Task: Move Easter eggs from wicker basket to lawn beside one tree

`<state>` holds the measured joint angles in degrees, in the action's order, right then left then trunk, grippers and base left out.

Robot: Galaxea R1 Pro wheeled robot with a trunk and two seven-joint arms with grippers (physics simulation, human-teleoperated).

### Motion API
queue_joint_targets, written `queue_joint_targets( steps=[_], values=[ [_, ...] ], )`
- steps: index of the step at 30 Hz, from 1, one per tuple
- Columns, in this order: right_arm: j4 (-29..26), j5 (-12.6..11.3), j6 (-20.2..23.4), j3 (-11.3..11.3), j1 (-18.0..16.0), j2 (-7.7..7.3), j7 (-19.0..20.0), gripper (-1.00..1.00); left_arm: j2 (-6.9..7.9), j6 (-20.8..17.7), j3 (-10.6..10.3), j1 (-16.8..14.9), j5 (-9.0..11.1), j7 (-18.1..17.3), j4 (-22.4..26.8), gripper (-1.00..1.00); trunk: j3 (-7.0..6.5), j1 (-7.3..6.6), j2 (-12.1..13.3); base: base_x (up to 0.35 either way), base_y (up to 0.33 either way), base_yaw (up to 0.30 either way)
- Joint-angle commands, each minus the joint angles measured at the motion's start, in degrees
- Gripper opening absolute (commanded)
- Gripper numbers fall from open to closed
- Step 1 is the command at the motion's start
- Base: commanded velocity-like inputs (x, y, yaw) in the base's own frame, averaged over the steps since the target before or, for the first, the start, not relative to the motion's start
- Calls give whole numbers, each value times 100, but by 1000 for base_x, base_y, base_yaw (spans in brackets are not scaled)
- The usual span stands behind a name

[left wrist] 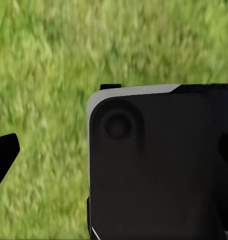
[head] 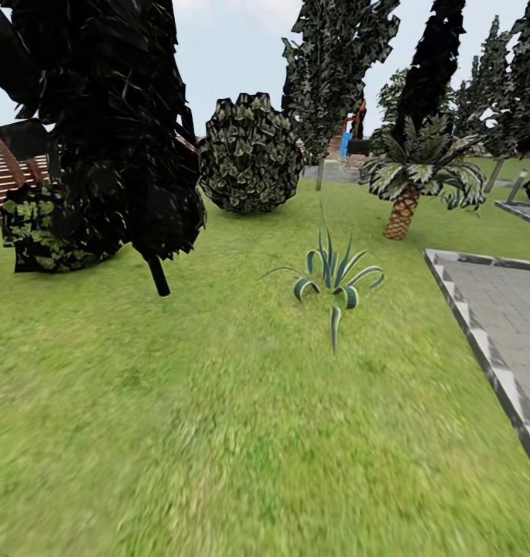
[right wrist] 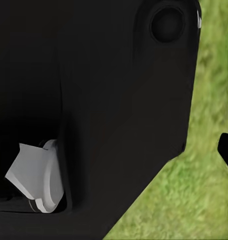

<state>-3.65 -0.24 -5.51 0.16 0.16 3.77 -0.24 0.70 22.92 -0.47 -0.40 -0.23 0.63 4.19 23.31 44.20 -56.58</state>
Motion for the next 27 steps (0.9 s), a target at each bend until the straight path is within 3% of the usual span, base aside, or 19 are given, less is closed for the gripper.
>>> queue_joint_targets(
  steps=[1,15,27],
  values=[
    [-5,-3,-12,1,2,1,-2,100,0,20,-6,-4,-3,7,-6,100,5,3,-3,298,-119,273],
    [-6,-3,-12,1,2,1,-2,100,0,21,-6,-4,-3,4,-6,100,5,3,-3,281,-22,277],
    [-13,-3,-20,1,2,-5,-2,100,0,20,-6,-4,-3,1,-6,100,5,3,-3,216,139,55]
  ],
)
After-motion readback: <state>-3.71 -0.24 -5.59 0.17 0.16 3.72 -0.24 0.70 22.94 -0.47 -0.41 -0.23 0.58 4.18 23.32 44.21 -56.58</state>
